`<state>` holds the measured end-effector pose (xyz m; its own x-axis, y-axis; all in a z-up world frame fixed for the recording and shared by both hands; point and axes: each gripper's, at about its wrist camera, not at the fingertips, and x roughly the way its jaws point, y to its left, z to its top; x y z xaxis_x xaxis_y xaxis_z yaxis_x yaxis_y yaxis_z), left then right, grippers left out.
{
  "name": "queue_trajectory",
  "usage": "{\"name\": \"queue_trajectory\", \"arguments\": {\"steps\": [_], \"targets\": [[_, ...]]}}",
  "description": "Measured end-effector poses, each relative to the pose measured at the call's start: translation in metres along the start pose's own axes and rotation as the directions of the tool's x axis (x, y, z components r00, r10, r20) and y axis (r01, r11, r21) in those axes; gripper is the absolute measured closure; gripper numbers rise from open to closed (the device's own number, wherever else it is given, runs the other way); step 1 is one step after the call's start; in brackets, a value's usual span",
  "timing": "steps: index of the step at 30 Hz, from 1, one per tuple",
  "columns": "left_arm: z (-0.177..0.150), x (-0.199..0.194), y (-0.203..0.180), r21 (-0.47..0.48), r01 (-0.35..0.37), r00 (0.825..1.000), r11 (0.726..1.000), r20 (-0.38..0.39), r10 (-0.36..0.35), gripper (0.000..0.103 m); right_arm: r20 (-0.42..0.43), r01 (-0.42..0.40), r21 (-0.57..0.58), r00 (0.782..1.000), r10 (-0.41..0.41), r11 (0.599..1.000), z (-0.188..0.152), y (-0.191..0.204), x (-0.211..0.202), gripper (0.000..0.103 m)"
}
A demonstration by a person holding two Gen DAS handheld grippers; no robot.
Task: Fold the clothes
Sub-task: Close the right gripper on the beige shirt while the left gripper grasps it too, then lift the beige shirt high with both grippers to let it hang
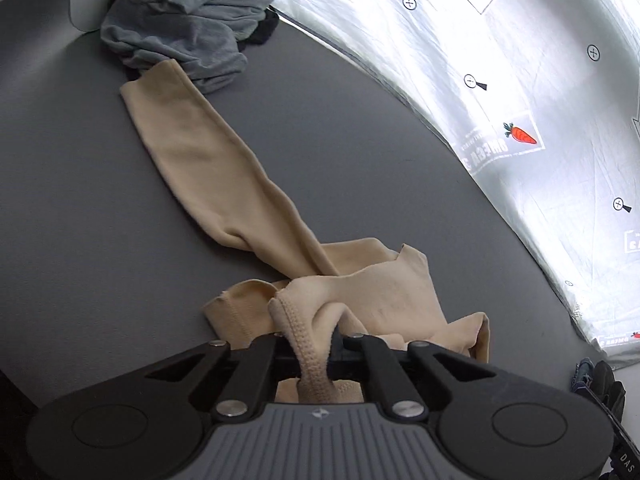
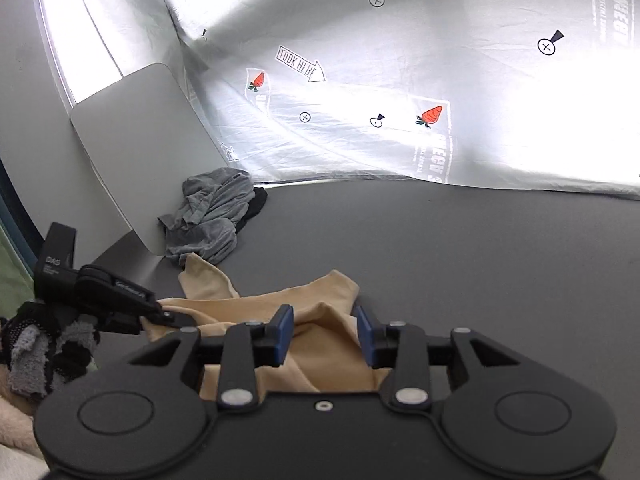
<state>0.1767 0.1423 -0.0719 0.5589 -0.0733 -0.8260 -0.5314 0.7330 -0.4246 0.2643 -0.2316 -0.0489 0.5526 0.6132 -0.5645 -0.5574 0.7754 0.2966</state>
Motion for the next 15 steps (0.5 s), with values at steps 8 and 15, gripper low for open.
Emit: {"name": "queue_trajectory", "arguments": {"steps": [8, 15], "targets": [[-0.005, 0.002, 0.057, -0.141, 0.030, 0.999, 0.990, -0.033, -0.035, 0.097, -0.124, 0.062, -0.024, 0.990, -0.065, 0.998, 0.026, 0.028, 0.125, 0.066], [0.012, 0.014, 0.063, -0.105, 0.080, 0.993, 0.991, -0.083, -0.089, 0.097, -0.365, 0.009, 0.090, 0.931, 0.024, 0.996, 0.034, 0.032, 0.246, 0.051]]}}
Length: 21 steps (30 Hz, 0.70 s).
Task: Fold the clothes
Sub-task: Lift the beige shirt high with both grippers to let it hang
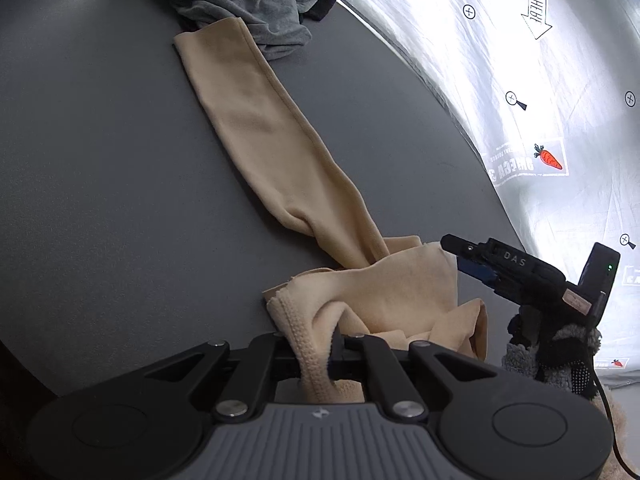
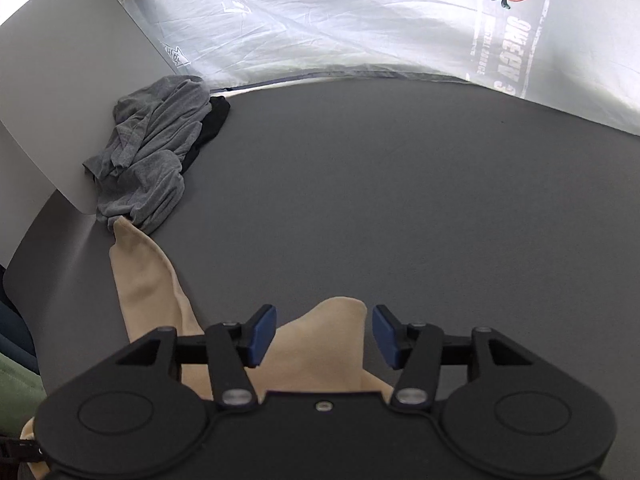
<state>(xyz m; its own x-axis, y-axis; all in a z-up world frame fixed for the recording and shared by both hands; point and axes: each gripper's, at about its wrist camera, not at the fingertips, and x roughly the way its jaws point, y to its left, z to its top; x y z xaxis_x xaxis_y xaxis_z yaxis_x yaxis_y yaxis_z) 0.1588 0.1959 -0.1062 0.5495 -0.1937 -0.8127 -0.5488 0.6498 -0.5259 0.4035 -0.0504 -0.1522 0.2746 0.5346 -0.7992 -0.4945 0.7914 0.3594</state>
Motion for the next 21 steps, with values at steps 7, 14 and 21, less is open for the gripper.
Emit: {"name": "queue_trajectory", "arguments": {"steps": [7, 14, 21], "targets": [[0.028, -0.030, -0.042, 0.172, 0.041, 0.989, 0.984, 0.136, -0.065, 0.098, 0.220, 0.132, 0.154, 0.962, -0.164, 0.979, -0.002, -0.006, -0.061, 0.099], [0.037, -0.137, -0.182, 0.564, 0.093, 0.830, 0.820, 0.411, -0.377, 0.098, 0.698, 0.209, 0.206, 0.653, -0.293, 0.956, -0.001, 0.010, -0.280, 0.099], [-0.003, -0.242, -0.270, 0.763, 0.096, 0.560, 0.640, 0.490, -0.668, 0.099, 0.916, 0.322, 0.199, 0.273, -0.293, 0.925, -0.048, 0.048, -0.435, 0.099]]}}
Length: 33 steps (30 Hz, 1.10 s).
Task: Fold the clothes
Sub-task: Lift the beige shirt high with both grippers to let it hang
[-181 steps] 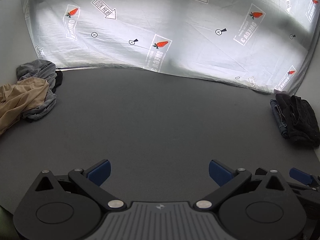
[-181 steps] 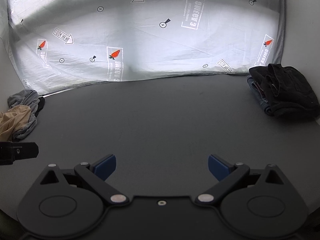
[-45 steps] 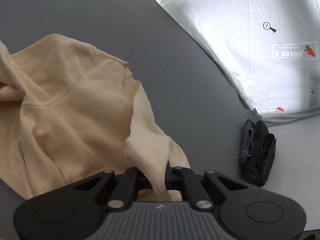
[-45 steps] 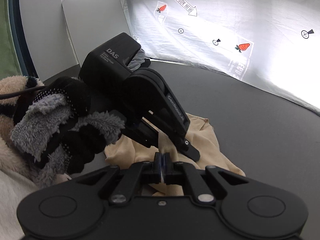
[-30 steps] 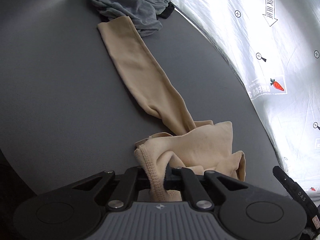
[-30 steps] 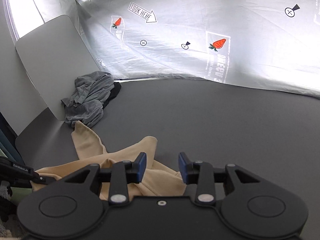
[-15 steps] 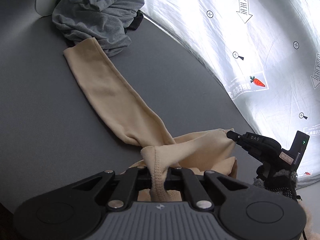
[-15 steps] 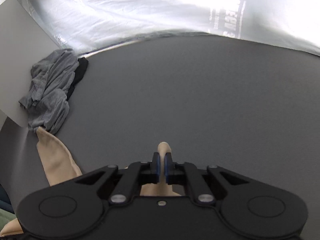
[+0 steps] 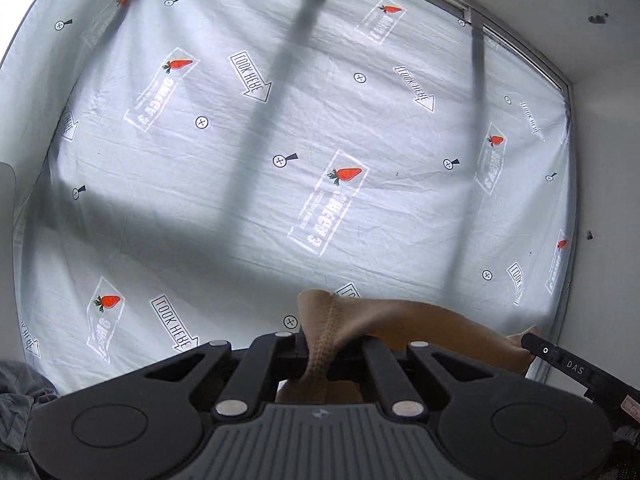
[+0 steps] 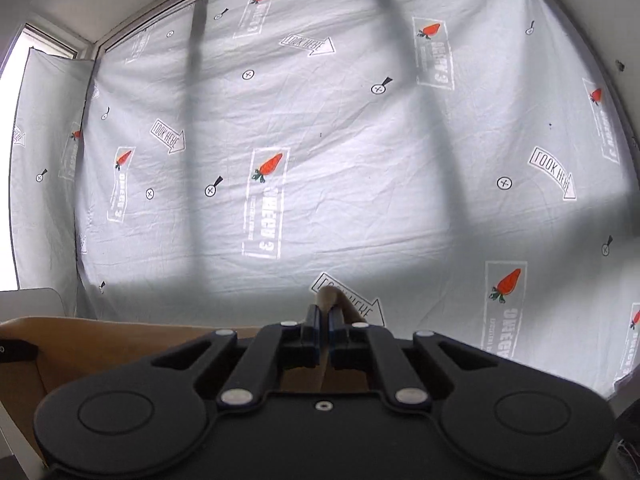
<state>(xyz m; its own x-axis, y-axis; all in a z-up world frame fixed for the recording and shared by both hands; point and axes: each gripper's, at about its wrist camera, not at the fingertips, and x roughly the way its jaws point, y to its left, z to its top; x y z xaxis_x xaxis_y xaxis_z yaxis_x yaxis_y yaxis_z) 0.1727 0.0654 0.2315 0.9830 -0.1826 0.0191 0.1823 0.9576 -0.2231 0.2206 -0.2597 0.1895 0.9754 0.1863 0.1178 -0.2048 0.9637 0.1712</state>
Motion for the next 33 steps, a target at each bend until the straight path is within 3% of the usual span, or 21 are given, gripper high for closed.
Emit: {"name": "queue_trajectory", "arguments": {"steps": [4, 9, 15, 19, 24, 33], "targets": [[0.018, -0.027, -0.036, 0.085, 0.025, 0.996, 0.996, 0.084, -0.032, 0.099, 0.148, 0.041, -0.066, 0.988, -0.031, 0.997, 0.036, -0.010, -0.063, 0.099], [0.022, -0.050, -0.064, 0.113, 0.056, 0.992, 0.992, 0.104, -0.068, 0.098, 0.247, 0.099, -0.117, 0.967, -0.068, 0.988, 0.054, -0.013, -0.124, 0.099], [0.011, -0.081, -0.080, 0.181, 0.049, 0.993, 0.982, 0.099, -0.068, 0.098, 0.243, 0.138, -0.087, 0.963, -0.113, 0.987, 0.057, -0.016, -0.162, 0.099], [0.004, -0.096, -0.070, 0.097, 0.086, 0.996, 0.992, 0.012, -0.087, 0.098, 0.231, 0.163, -0.125, 0.964, -0.131, 0.979, 0.050, -0.008, -0.184, 0.099], [-0.020, -0.087, -0.055, 0.027, 0.045, 0.994, 0.999, -0.101, -0.042, 0.098, 0.158, 0.156, -0.133, 0.978, -0.134, 0.979, 0.035, -0.008, -0.181, 0.099], [-0.062, -0.019, -0.015, 0.017, -0.032, 0.975, 0.999, -0.221, 0.035, 0.097, 0.031, 0.166, -0.259, 0.986, -0.164, 0.951, -0.016, -0.003, -0.109, 0.099]]}}
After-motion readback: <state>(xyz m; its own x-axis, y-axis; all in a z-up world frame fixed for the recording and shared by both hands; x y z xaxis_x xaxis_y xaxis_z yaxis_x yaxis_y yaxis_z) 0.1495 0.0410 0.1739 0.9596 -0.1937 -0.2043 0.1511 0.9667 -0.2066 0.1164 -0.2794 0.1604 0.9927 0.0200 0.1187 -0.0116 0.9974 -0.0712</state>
